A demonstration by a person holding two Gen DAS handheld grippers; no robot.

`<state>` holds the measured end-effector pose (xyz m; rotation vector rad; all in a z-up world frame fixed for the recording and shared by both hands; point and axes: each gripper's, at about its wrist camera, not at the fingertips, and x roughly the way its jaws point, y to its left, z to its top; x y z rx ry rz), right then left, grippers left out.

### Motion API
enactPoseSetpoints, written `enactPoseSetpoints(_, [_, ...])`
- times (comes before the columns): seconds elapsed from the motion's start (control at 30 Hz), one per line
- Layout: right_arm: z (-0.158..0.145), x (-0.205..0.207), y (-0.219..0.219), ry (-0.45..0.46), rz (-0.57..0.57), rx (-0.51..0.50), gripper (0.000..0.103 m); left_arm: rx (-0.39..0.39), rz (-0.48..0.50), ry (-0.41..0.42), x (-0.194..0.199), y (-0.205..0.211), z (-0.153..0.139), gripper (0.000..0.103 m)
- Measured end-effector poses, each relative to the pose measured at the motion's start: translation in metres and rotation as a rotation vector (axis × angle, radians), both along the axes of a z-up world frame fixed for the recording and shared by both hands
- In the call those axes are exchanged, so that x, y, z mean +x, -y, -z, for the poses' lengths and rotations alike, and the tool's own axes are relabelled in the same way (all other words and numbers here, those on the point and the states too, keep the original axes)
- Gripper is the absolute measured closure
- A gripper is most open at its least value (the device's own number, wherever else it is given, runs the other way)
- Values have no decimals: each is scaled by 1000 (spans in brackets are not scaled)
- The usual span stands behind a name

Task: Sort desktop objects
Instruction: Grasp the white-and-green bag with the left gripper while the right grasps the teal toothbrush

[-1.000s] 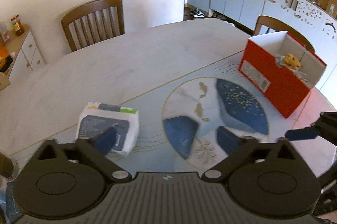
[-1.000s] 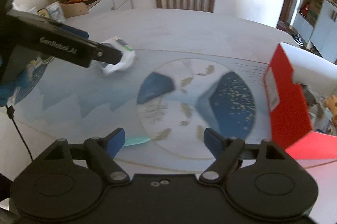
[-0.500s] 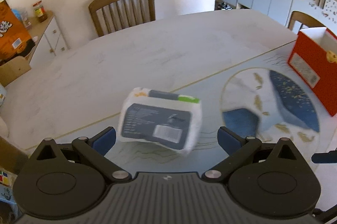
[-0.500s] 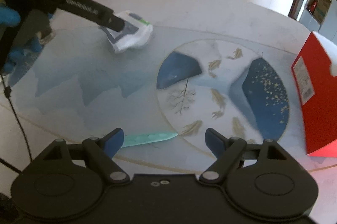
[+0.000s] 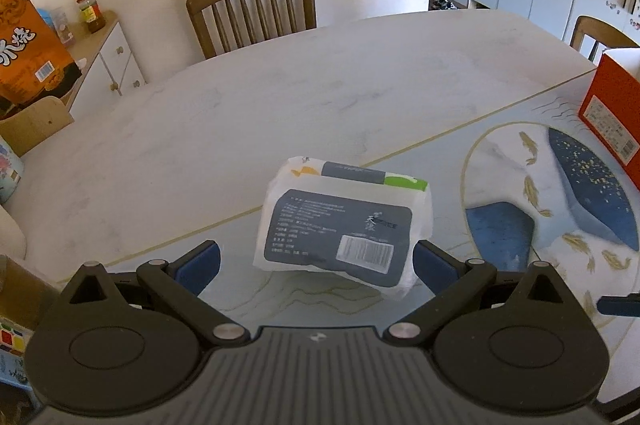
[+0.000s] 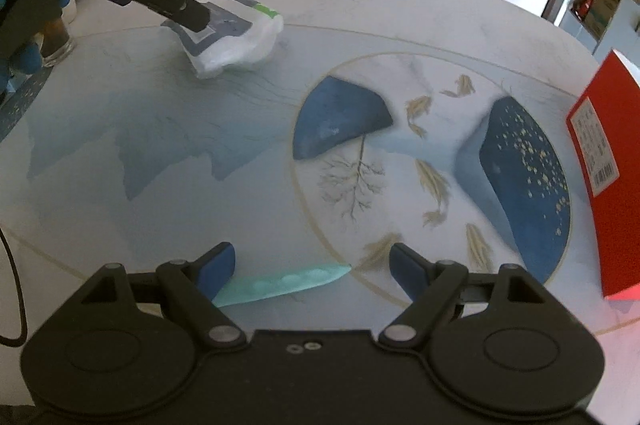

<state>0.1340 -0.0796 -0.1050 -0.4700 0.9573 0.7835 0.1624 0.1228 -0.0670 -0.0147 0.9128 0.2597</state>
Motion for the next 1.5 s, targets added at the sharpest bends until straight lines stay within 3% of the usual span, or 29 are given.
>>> enactPoseSetpoints(0.3, [0, -2, 26, -55, 27, -32, 18, 33, 23, -3, 23, -20, 11, 0])
enactPoseSetpoints(0.57, [-2, -9, 49, -79, 37, -59, 19, -44, 11, -29, 36, -32, 31, 0])
enactPoseSetpoints(0.63, [-3, -10, 47, -76, 19, -56, 24, -66, 14, -35, 37, -32, 33, 0])
enactPoseSetpoints(0.7, [-6, -11, 43, -64, -24, -45, 42, -85, 12, -37, 38, -32, 34, 0])
enactPoseSetpoints(0.93, [-9, -16, 34, -59, -131, -47, 60, -103, 40, -40, 38, -30, 41, 1])
enactPoseSetpoints(1.0, [-11, -18, 32, -58, -153, -45, 79, -121, 45, -39, 38, -29, 43, 11])
enactPoseSetpoints(1.1, [-12, -21, 30, -60, -175, -46, 91, -135, 51, -38, 39, -25, 43, 20])
enactPoseSetpoints(1.23, [-12, -20, 32, -66, -169, -41, 93, -131, 46, -26, 39, -20, 39, 34])
enactPoseSetpoints(1.27, [-13, -19, 33, -65, -161, -39, 93, -140, 42, -20, 37, -20, 38, 44])
enactPoseSetpoints(1.4, [-14, -14, 40, -71, -129, -37, 93, -146, 26, -1, 37, -17, 30, 62])
enactPoseSetpoints(1.5, [-16, -10, 48, -73, -103, -34, 93, -172, 13, 6, 37, -15, 26, 67])
